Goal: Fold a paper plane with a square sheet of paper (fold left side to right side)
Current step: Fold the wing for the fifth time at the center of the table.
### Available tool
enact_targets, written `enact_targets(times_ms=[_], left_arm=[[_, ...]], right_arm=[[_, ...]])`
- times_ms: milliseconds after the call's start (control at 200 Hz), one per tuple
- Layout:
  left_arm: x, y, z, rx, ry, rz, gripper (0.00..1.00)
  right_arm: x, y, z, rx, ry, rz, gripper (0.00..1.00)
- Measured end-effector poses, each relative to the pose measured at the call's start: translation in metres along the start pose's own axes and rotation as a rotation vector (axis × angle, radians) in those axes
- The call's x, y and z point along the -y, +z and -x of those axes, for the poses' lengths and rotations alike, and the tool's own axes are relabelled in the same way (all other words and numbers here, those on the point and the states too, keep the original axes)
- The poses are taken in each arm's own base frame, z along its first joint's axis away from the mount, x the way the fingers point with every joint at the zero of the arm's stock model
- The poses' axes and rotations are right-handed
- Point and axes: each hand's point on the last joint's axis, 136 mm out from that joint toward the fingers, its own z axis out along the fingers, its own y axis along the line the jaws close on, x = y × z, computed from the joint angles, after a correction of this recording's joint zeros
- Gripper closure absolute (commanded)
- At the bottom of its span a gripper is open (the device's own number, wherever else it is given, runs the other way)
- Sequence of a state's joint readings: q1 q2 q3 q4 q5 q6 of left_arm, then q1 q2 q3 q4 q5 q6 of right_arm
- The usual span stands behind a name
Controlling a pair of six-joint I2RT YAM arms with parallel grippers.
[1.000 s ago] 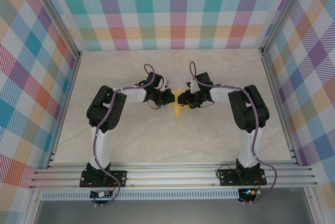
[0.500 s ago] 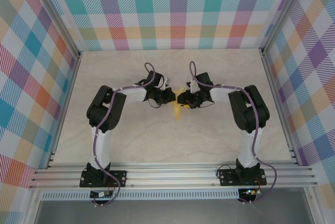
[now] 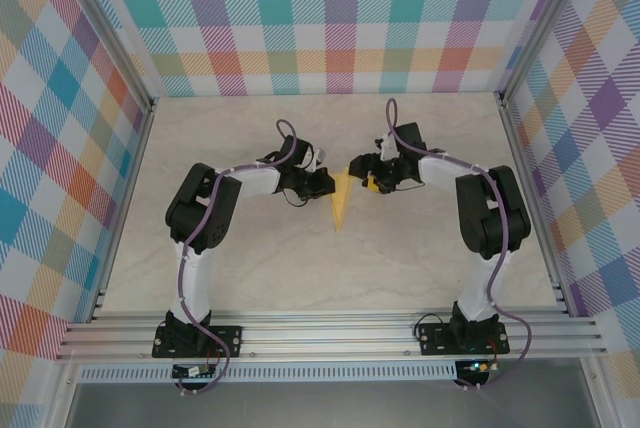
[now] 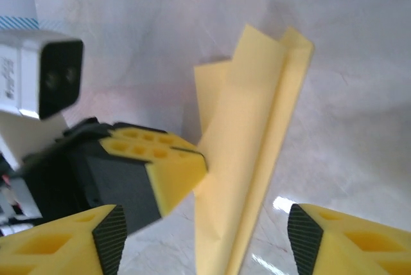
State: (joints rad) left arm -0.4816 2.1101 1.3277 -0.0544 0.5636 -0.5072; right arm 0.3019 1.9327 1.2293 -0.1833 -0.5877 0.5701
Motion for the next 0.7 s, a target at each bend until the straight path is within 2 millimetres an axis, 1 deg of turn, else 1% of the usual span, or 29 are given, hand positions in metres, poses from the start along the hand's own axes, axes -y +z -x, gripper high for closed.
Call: enact_targets(times_ms=[95, 205, 260, 345, 490, 700], left_arm=[[0.0, 0.0, 0.0, 0.0, 0.0, 0.0, 0.95], [0.0, 0.0, 0.0, 0.0, 0.0, 0.0, 0.95], [0.0, 0.0, 0.0, 0.0, 0.0, 0.0, 0.95], [0.0, 0.0, 0.0, 0.0, 0.001, 0.0, 0.95], [0.0, 0.0, 0.0, 0.0, 0.001, 0.0, 0.95], [0.0, 0.0, 0.0, 0.0, 0.001, 0.0, 0.96]], right_arm=[[-0.006, 0.004, 0.015, 0.008, 0.011, -0.002, 0.2], [-0.003, 0.009, 0.025, 0.001, 0.049, -0.029, 0.11], [0.0, 0.013, 0.027, -0.005, 0.066, -0.042, 0.08], [0.006, 0.018, 0.025, -0.027, 0.098, -0.061, 0.04], [0.012, 0.026, 0.023, -0.055, 0.128, -0.084, 0.02], [0.002, 0.037, 0.027, -0.066, 0.112, -0.085, 0.0]])
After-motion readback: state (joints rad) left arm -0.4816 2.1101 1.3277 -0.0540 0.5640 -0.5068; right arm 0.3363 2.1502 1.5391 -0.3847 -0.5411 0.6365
